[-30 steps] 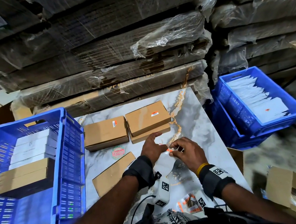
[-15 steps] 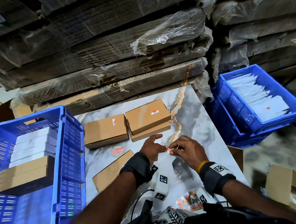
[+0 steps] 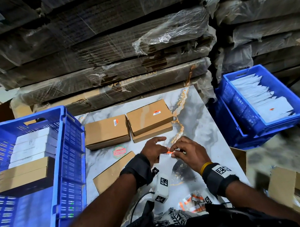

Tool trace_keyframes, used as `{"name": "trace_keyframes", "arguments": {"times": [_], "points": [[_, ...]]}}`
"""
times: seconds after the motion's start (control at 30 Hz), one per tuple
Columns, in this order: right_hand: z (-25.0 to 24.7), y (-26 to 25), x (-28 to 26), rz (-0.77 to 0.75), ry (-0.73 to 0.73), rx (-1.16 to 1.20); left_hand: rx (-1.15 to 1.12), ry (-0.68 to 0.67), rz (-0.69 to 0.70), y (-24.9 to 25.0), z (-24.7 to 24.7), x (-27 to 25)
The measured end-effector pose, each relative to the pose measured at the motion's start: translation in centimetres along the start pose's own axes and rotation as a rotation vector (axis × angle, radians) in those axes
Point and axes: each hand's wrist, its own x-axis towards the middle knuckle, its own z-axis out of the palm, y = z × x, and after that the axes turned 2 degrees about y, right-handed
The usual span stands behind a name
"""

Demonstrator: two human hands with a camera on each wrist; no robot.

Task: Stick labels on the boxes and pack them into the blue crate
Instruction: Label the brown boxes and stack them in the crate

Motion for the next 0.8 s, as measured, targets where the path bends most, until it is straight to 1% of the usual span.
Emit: {"name": "trace_keyframes", "arguments": {"times": [0.3, 0.43, 0.53, 0.6, 0.8], "points": [[0.01, -0.07, 0.32, 0.072, 0.002, -0.009, 0.045, -0.016, 0.078, -0.19, -0.22, -0.41], [0.38, 0.19, 0.2, 0.051, 0.02, -0.016, 0.032, -0.028, 0.101, -0.41, -0.51, -0.31], [0.65, 0.34, -0.08, 0.002, 0.039, -0.03, 0.014, 0.006, 0.101, -0.74, -0.53, -0.08], [0.72, 0.32, -0.3, -0.058, 0.049, -0.067, 0.0, 0.035, 0.09, -0.83, -0.55, -0.01], [0.68, 0.03, -0.57, -0.225, 0.083, -0.183, -0.02, 0.036, 0.083, -0.87, -0.59, -0.13]]}}
